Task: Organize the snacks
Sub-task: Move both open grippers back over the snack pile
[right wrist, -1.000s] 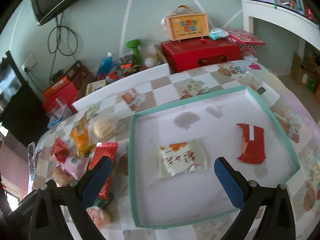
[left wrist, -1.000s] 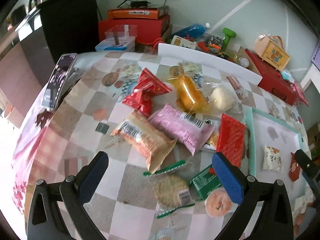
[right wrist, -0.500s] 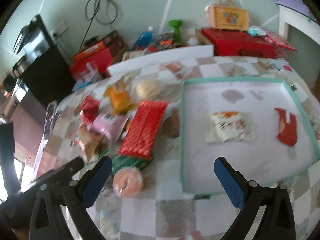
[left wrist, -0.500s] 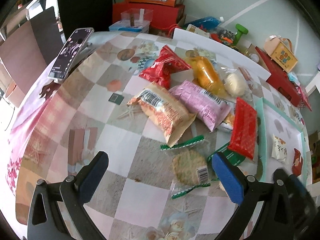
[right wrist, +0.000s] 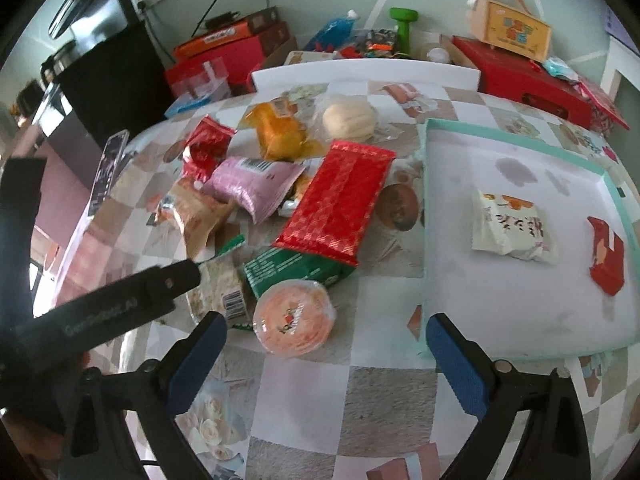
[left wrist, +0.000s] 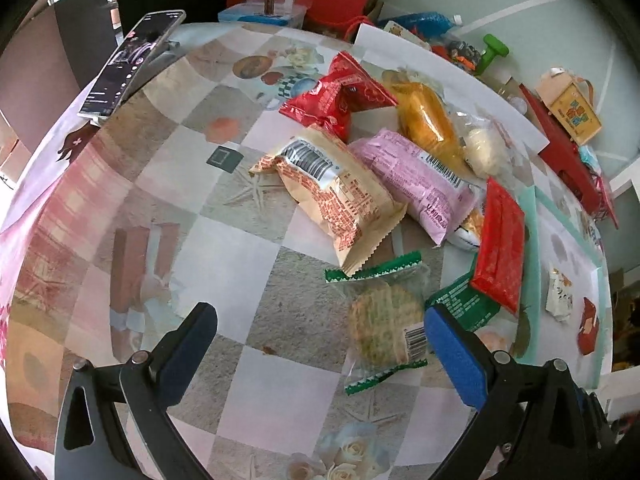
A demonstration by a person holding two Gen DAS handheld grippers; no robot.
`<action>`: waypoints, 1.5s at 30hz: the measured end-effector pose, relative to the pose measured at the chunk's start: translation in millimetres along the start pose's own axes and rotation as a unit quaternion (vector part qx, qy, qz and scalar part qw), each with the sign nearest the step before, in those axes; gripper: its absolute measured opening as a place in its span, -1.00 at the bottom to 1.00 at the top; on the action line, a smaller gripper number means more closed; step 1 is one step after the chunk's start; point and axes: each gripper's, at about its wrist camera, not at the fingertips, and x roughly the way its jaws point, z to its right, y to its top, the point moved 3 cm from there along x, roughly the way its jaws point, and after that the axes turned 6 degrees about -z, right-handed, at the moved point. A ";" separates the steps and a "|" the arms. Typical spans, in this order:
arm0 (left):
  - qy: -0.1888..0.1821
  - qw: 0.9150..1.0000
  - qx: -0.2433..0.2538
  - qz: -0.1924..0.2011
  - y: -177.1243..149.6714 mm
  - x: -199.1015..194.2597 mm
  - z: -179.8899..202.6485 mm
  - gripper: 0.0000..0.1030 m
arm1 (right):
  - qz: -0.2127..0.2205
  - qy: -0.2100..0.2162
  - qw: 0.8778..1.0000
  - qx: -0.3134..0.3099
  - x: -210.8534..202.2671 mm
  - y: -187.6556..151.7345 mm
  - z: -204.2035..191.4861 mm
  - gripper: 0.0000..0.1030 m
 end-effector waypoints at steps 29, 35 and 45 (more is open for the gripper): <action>0.046 0.997 0.036 -0.051 9.5 51.1 22.0 1.00 | -0.063 0.008 0.998 -0.010 42.3 -0.6 -1.1 0.47; 0.050 0.997 0.034 -0.052 9.9 52.7 19.7 1.00 | -0.063 0.007 0.998 -0.011 42.9 0.3 -0.1 0.47; 0.057 0.995 0.060 -0.055 0.9 52.2 43.1 0.98 | -0.065 -0.007 0.997 -0.026 48.2 1.5 -5.3 0.42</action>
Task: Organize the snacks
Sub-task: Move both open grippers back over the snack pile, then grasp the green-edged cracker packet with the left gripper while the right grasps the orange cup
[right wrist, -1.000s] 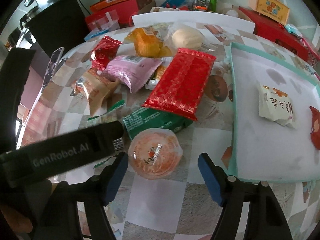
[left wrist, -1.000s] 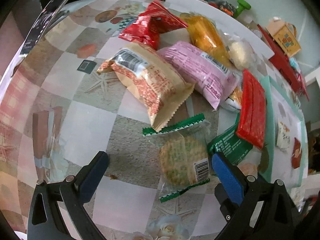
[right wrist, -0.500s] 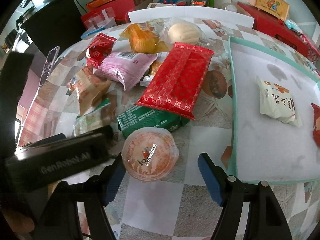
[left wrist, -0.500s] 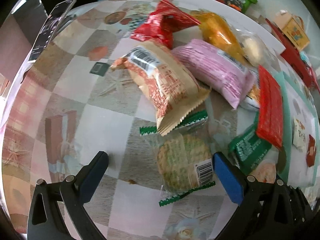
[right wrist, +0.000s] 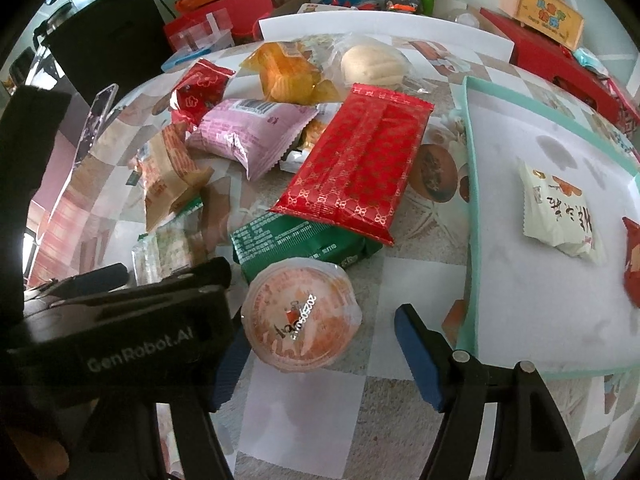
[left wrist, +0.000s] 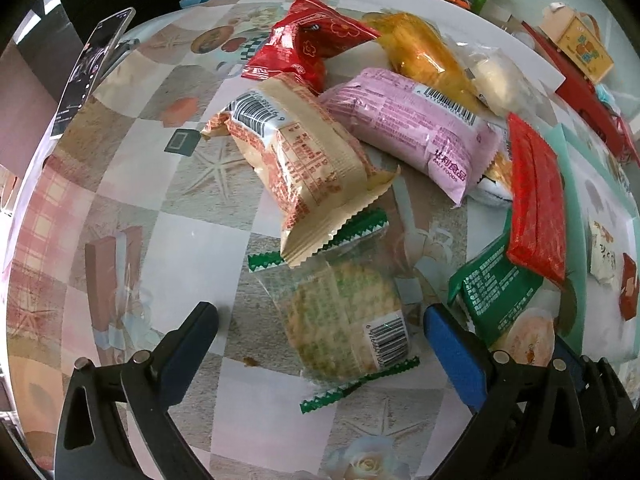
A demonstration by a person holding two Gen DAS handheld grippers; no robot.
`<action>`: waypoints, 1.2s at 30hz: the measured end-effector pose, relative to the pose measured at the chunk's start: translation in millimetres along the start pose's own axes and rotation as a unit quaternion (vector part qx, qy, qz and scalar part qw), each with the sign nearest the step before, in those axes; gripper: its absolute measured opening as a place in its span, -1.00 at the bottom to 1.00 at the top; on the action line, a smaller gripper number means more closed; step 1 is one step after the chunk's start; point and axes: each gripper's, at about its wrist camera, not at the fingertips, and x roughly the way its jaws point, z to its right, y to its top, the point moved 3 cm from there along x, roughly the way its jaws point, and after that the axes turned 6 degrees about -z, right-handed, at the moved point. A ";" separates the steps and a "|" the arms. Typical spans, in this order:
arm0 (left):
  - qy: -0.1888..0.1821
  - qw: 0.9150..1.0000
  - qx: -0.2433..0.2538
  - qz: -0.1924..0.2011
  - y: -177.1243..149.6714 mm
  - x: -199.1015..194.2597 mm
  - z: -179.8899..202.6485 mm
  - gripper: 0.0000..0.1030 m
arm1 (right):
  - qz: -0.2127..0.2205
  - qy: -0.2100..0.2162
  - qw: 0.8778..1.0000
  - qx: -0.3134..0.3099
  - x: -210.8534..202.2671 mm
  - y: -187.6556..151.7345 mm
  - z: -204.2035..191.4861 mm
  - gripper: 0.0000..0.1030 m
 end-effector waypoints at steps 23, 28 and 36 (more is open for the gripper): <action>-0.055 0.998 -0.011 0.025 5.6 -19.3 -9.0 -0.01 | 0.021 0.027 0.999 0.010 -13.7 1.2 5.3 -0.18; -0.074 0.996 -0.008 0.055 2.6 -45.5 -16.1 -0.01 | 0.051 0.032 0.998 0.016 -32.2 1.9 8.4 -0.18; -0.084 0.991 -0.002 0.107 -2.4 -81.5 -18.4 -0.01 | 0.086 0.037 0.995 0.026 -53.2 4.5 11.6 -0.19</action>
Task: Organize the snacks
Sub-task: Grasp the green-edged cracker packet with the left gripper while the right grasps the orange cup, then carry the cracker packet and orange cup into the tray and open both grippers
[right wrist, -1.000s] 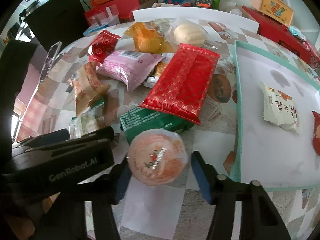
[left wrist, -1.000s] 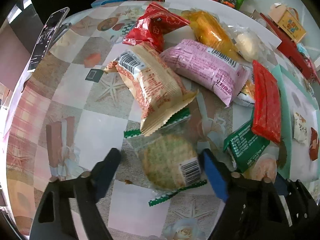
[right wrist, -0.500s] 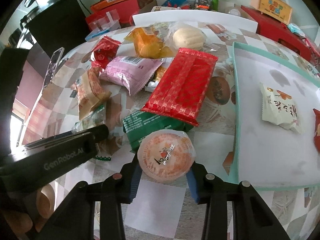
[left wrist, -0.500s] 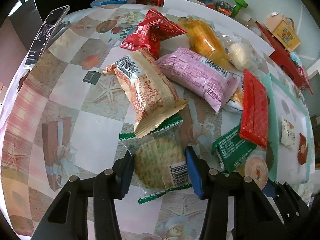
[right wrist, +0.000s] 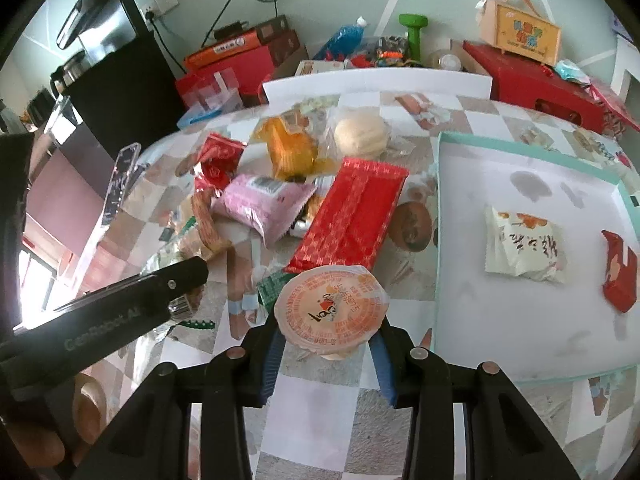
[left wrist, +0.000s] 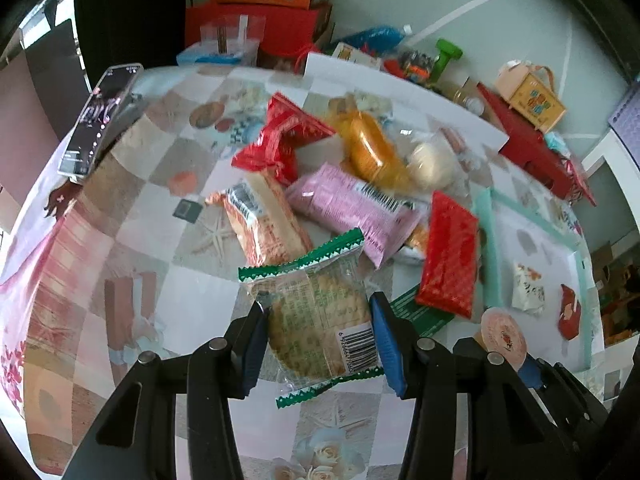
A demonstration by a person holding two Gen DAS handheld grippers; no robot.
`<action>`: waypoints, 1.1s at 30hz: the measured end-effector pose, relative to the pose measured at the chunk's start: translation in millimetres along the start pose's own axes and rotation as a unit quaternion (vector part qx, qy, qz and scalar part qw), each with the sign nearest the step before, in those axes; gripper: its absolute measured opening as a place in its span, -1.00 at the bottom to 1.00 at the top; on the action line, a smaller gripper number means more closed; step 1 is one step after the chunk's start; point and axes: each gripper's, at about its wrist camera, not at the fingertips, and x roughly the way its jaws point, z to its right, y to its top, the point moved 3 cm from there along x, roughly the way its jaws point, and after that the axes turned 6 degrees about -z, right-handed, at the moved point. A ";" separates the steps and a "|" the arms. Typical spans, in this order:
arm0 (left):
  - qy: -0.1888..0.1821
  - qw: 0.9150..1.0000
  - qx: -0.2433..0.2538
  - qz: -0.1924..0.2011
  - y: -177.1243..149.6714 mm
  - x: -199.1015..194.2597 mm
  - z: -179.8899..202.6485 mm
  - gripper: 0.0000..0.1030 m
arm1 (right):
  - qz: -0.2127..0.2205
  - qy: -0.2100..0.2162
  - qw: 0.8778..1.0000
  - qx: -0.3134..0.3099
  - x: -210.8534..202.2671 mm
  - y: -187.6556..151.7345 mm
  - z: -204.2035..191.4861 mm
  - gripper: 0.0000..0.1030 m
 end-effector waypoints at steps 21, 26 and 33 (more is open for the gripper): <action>-0.039 0.997 0.062 0.011 8.7 -12.6 59.2 -0.01 | 0.054 -0.048 0.995 0.066 -37.6 17.3 56.9 -0.19; -0.049 0.993 0.110 0.017 12.8 -17.4 98.8 -0.01 | 0.070 -0.063 0.990 0.105 -52.0 19.4 90.6 -0.19; -0.062 0.983 0.173 0.006 12.1 -9.2 160.6 -0.01 | 0.082 -0.113 0.973 0.185 -73.7 9.4 154.4 -0.19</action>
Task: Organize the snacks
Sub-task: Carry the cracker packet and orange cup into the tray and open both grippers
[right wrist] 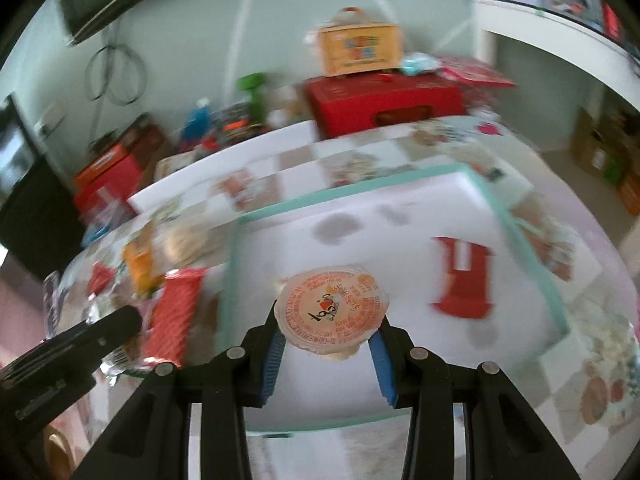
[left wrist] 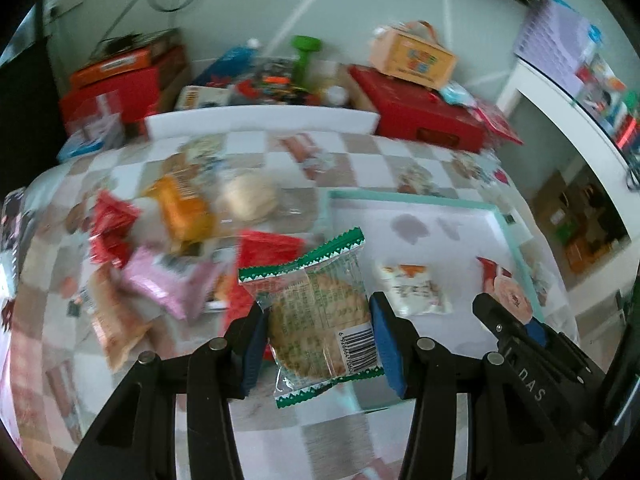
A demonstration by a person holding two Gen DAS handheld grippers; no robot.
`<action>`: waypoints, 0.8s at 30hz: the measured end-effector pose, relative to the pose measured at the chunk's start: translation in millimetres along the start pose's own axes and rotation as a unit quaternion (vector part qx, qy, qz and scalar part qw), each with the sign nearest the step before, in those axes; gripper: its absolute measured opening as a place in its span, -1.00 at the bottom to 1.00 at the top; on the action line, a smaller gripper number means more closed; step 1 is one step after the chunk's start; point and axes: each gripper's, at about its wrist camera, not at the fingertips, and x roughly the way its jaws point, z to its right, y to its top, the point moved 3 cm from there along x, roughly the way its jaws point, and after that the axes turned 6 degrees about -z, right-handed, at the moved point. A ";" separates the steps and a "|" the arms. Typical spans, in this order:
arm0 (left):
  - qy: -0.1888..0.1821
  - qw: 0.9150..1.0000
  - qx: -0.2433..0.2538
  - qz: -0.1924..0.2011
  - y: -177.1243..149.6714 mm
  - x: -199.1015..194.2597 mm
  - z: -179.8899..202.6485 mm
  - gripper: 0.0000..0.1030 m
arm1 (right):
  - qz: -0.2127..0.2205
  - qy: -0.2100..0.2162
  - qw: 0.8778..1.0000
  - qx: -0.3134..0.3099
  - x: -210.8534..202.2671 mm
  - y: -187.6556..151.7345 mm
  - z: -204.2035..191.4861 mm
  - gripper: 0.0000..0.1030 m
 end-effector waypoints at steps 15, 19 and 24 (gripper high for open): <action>-0.013 0.995 0.073 -0.072 -13.7 64.7 68.4 -0.01 | -0.037 -0.038 0.994 0.094 22.1 0.3 73.6 -0.18; -0.009 0.994 0.071 -0.082 -17.4 70.0 65.6 -0.01 | -0.050 -0.042 0.994 0.091 29.2 -2.0 72.9 -0.17; -0.010 0.995 0.066 -0.080 -16.8 67.1 63.5 0.17 | -0.051 -0.045 0.993 0.100 29.0 -2.6 75.3 -0.17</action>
